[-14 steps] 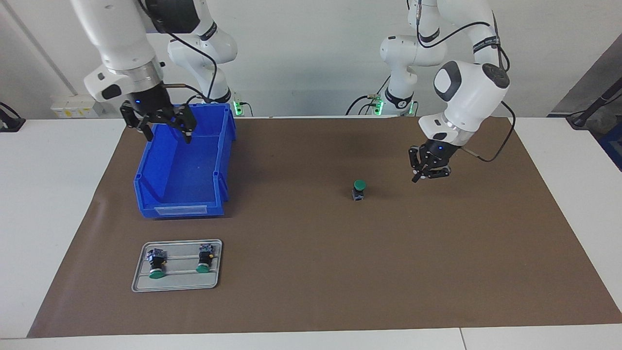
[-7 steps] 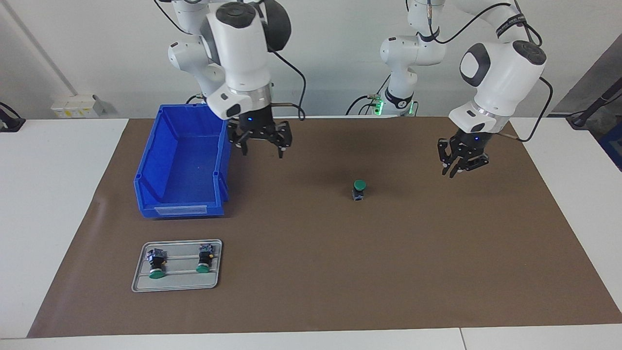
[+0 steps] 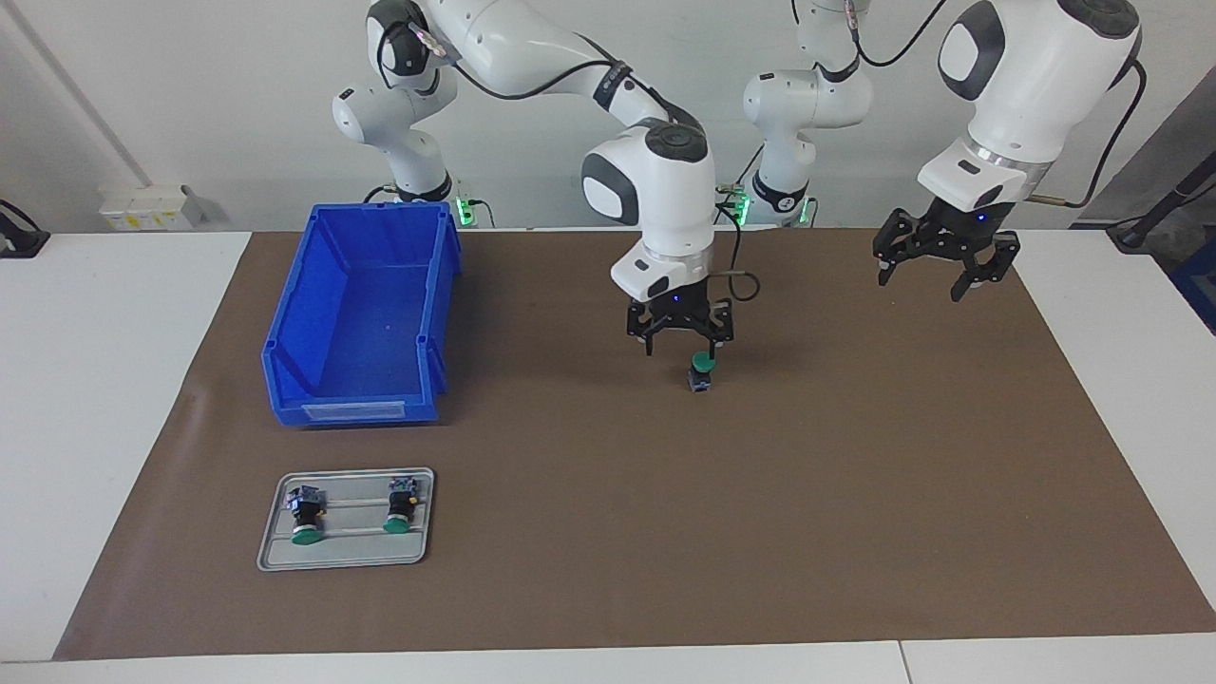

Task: Place and press button with both arms
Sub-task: 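Grasp the green-capped button with the right gripper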

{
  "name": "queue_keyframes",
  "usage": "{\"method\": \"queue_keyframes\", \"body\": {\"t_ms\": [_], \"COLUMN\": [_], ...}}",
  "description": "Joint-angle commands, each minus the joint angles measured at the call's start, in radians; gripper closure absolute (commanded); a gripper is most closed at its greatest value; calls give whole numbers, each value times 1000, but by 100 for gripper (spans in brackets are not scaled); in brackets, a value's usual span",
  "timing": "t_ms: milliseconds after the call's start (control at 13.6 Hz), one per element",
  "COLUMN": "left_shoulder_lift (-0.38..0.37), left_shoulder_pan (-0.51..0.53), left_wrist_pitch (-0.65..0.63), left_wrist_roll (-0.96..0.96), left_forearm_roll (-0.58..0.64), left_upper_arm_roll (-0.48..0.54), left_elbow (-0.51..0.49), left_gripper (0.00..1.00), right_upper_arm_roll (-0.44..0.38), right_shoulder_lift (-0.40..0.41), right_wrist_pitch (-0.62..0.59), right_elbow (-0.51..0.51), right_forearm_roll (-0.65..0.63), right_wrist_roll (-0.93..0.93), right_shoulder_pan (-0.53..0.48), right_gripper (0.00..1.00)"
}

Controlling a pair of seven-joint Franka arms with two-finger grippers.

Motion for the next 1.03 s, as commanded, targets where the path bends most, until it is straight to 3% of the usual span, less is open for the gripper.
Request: {"method": "queue_keyframes", "body": {"t_ms": [0,294,514,954], "left_shoulder_lift": [43,37,-6,-23], "left_shoulder_pan": [-7,-6,0,5], "left_wrist_pitch": [-95,-196,-236,-230], "left_wrist_roll": [-52,-75,-204,-197], "left_forearm_roll": [29,44,75,65], "left_upper_arm_roll": [-1,1,-5,-11], "left_elbow": [96,165,122,94], "left_gripper": [0,0,0,0], "right_upper_arm_roll": [-4,-1,4,39], "right_shoulder_lift": [95,97,91,54], "right_wrist_pitch": [44,121,141,149], "right_elbow": [83,5,-44,-124], "right_forearm_roll": [-68,-95,-87,-82], "right_wrist_roll": [49,1,-25,-28], "right_shoulder_pan": [28,33,34,36], "right_gripper": [0,0,0,1]}}
